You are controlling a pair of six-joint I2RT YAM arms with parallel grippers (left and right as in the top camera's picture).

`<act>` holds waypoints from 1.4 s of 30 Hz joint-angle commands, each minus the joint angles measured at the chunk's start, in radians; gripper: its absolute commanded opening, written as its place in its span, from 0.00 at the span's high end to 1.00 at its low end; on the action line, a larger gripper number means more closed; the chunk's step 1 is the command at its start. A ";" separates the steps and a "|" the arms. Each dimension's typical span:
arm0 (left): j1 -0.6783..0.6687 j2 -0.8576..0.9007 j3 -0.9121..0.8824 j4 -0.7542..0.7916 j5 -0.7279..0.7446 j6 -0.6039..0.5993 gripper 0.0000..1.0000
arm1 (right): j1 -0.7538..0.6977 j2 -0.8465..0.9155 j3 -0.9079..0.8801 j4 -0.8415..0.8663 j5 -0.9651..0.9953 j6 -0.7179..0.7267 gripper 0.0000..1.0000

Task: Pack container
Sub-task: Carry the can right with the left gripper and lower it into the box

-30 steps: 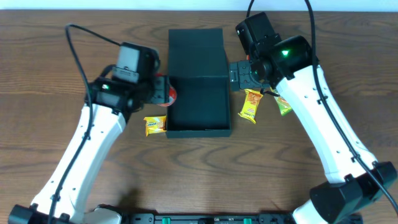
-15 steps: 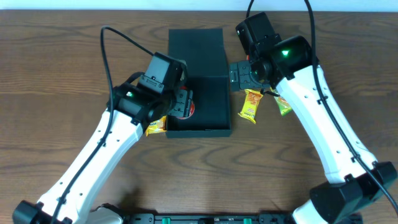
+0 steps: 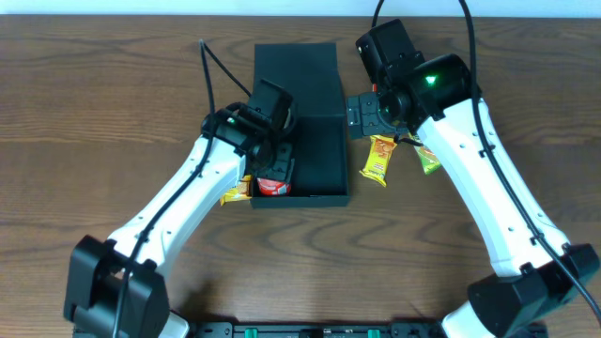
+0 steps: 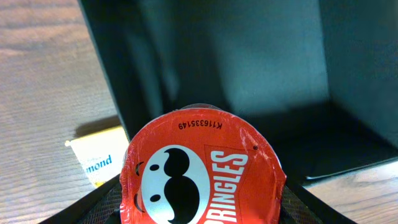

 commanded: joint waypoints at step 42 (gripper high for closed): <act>0.024 0.142 0.064 0.190 -0.124 0.049 0.05 | 0.008 -0.003 -0.003 -0.028 0.011 -0.011 0.01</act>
